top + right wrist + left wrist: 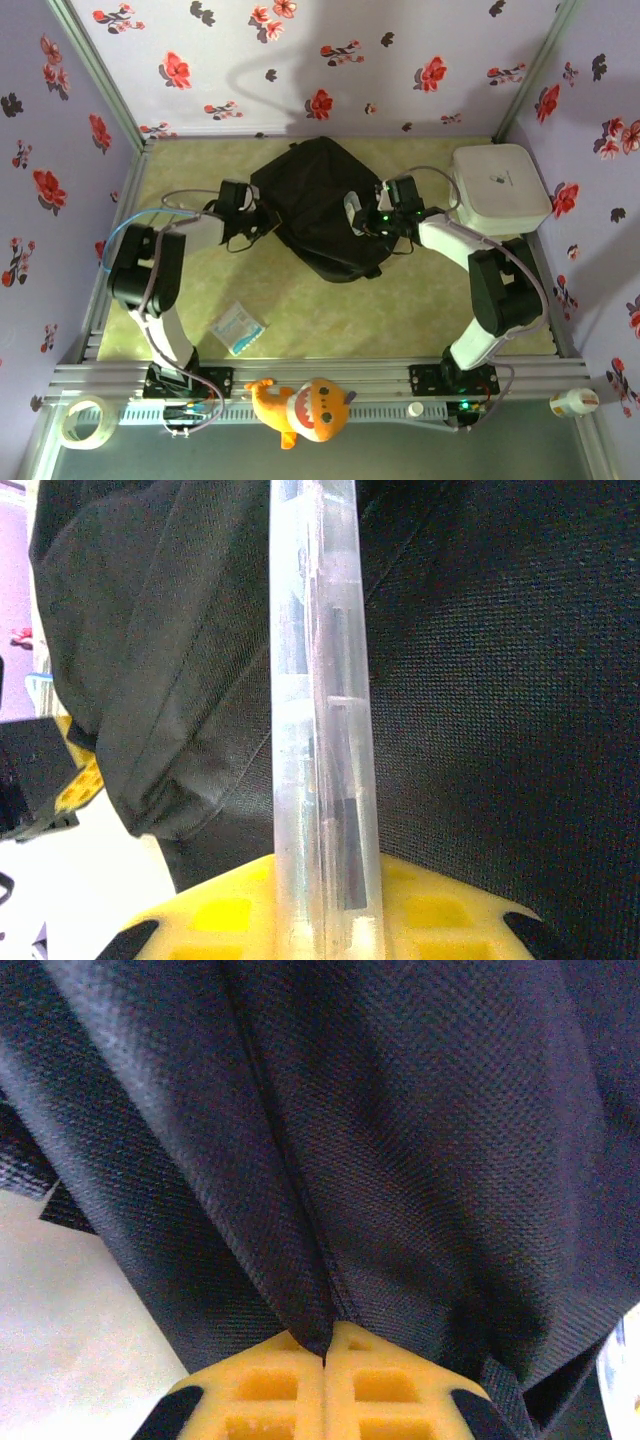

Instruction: Pack books, pencil case, and school supplies into a backpack

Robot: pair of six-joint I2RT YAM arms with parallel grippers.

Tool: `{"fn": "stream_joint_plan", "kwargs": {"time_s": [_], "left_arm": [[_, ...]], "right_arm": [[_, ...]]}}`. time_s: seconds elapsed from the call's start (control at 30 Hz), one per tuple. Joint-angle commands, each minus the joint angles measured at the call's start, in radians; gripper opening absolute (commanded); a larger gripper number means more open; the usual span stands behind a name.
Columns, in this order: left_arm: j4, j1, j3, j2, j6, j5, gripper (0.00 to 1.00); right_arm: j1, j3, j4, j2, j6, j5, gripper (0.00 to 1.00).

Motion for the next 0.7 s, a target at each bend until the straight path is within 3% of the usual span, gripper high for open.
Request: {"fn": "stream_joint_plan", "kwargs": {"time_s": [0.0,0.03,0.2,0.37,0.67], "left_arm": [[-0.122,-0.009,-0.069,-0.111,0.004,-0.043,0.17],[-0.172,-0.01,-0.072,-0.143,0.024,-0.065,0.24],[-0.417,-0.018,0.016,-0.289,0.227,-0.205,0.45],[-0.518,-0.04,0.178,-0.285,0.43,-0.223,0.62],[-0.657,-0.117,0.594,0.068,0.609,-0.266,0.62]], "right_arm": [[-0.017,0.025,-0.001,-0.001,-0.002,-0.018,0.11],[-0.018,0.022,0.002,-0.009,0.0,-0.03,0.11],[-0.018,0.014,0.021,-0.058,0.005,-0.054,0.11],[-0.018,-0.006,0.058,-0.08,0.024,-0.084,0.12],[-0.005,-0.055,0.154,-0.093,0.085,-0.143,0.12]]}}
